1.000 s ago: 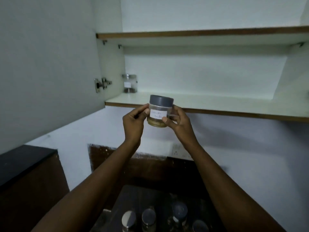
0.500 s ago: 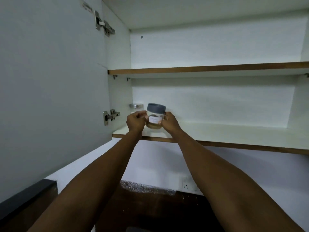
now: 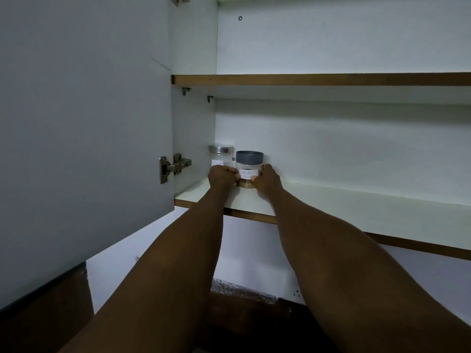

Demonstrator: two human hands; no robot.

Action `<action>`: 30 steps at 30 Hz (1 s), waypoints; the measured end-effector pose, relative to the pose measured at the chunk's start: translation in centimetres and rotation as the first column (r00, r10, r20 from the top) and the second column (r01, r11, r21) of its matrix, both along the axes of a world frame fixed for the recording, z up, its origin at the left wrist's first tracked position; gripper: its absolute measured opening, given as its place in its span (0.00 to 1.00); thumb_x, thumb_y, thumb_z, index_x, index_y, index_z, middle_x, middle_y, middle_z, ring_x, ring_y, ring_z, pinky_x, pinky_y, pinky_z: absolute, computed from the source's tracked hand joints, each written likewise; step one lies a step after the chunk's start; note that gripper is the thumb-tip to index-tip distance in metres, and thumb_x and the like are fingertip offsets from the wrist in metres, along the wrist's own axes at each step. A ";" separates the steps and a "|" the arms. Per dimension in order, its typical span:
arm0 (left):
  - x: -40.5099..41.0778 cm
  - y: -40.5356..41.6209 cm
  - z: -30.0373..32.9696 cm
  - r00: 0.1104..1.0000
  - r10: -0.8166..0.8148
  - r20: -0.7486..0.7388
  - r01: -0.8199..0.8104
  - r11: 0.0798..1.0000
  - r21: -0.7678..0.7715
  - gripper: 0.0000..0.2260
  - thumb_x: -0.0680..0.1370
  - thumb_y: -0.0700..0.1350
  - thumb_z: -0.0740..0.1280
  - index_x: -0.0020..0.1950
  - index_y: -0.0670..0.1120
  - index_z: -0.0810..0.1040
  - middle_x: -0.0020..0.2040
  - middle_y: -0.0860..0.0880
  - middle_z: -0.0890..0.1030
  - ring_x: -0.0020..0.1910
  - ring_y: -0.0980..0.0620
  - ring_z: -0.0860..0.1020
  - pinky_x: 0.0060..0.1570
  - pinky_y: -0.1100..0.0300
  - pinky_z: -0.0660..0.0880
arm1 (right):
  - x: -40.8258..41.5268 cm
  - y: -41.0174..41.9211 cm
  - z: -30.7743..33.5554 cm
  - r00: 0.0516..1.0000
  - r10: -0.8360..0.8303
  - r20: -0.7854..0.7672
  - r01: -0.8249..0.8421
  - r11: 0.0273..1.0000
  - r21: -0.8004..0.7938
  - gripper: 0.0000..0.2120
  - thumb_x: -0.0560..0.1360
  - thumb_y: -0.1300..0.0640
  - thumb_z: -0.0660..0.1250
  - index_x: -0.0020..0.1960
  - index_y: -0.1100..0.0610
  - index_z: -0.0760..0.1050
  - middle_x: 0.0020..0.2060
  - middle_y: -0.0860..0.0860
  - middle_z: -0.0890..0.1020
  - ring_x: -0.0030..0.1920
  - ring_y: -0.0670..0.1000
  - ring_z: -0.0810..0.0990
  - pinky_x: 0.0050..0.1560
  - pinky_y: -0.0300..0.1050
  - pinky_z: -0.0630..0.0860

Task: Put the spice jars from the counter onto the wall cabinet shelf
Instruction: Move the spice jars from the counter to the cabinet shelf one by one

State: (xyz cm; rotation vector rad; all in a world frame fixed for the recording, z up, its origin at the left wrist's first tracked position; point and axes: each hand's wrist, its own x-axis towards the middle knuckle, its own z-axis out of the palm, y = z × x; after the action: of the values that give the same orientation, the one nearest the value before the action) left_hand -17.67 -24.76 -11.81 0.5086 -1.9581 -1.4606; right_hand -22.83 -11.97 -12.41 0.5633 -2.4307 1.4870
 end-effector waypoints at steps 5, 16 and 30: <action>-3.1 -1.0 0.2 0.998 0.022 0.063 -0.016 0.996 -0.089 0.11 0.77 0.36 0.73 0.60 0.39 0.86 0.59 0.42 0.87 0.61 0.45 0.84 0.67 0.54 0.79 | -3.4 -1.1 -0.1 1.000 -0.018 -0.023 0.018 1.000 0.023 0.20 0.79 0.61 0.66 0.70 0.64 0.70 0.66 0.61 0.78 0.66 0.62 0.77 0.65 0.50 0.73; -4.2 -1.5 0.0 0.996 0.039 0.085 -0.031 0.995 -0.094 0.12 0.77 0.35 0.71 0.60 0.37 0.85 0.59 0.39 0.86 0.61 0.42 0.84 0.66 0.51 0.79 | -5.2 -1.8 -0.5 0.995 -0.027 -0.097 0.032 0.998 0.059 0.18 0.79 0.60 0.67 0.67 0.66 0.73 0.63 0.62 0.79 0.65 0.62 0.78 0.62 0.47 0.73; -4.7 -1.8 -0.5 0.997 0.054 0.054 -0.045 0.987 -0.156 0.12 0.79 0.36 0.68 0.61 0.37 0.86 0.59 0.39 0.86 0.61 0.42 0.84 0.67 0.50 0.78 | -4.9 -1.7 -0.4 0.995 -0.008 -0.095 0.013 0.999 0.048 0.20 0.79 0.59 0.69 0.67 0.66 0.72 0.63 0.61 0.80 0.64 0.62 0.79 0.62 0.47 0.74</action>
State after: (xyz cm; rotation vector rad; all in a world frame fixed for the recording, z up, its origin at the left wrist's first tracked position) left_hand -22.34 -26.52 -12.30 0.5307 -2.0697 -1.2636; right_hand -27.70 -13.69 -12.82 0.6155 -2.3990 1.3682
